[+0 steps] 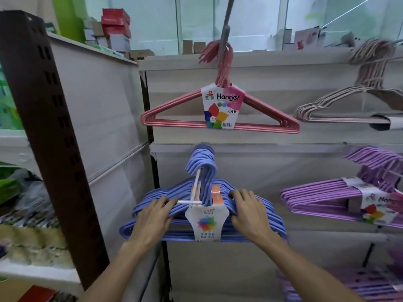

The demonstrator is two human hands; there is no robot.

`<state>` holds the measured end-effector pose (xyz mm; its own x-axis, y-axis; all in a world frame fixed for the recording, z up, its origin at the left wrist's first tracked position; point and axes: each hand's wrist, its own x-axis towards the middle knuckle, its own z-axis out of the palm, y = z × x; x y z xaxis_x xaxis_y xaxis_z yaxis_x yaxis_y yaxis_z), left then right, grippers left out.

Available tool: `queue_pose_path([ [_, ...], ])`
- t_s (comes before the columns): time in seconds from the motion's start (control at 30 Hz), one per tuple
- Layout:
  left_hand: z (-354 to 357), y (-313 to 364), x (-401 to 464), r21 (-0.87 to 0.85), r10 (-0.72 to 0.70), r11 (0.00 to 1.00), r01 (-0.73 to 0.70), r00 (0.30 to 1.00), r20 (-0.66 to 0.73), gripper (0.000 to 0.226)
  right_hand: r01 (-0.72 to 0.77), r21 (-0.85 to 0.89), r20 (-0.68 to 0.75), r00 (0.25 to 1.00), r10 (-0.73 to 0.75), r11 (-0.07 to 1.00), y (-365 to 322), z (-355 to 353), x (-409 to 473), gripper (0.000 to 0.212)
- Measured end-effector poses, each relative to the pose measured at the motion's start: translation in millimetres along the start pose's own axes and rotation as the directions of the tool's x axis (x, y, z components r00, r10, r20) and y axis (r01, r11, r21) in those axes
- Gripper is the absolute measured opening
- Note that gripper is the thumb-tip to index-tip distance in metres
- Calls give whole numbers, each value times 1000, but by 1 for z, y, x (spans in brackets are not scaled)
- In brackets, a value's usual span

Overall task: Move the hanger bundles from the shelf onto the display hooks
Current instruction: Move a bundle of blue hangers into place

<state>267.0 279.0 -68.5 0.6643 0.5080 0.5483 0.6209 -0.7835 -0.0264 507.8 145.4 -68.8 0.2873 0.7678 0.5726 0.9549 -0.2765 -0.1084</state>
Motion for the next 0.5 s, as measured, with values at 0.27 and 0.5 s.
queue_pose_path([
  [0.27,6,-5,2,-165,-175,969,184,982,69,60,-29,15,81,996,27,999,-1,6,-1,45],
  [0.5,-7,21,-10,-172,-50,984,43,998,-37,55,21,23,182,983,-25,1000,5,-9,-4,51],
])
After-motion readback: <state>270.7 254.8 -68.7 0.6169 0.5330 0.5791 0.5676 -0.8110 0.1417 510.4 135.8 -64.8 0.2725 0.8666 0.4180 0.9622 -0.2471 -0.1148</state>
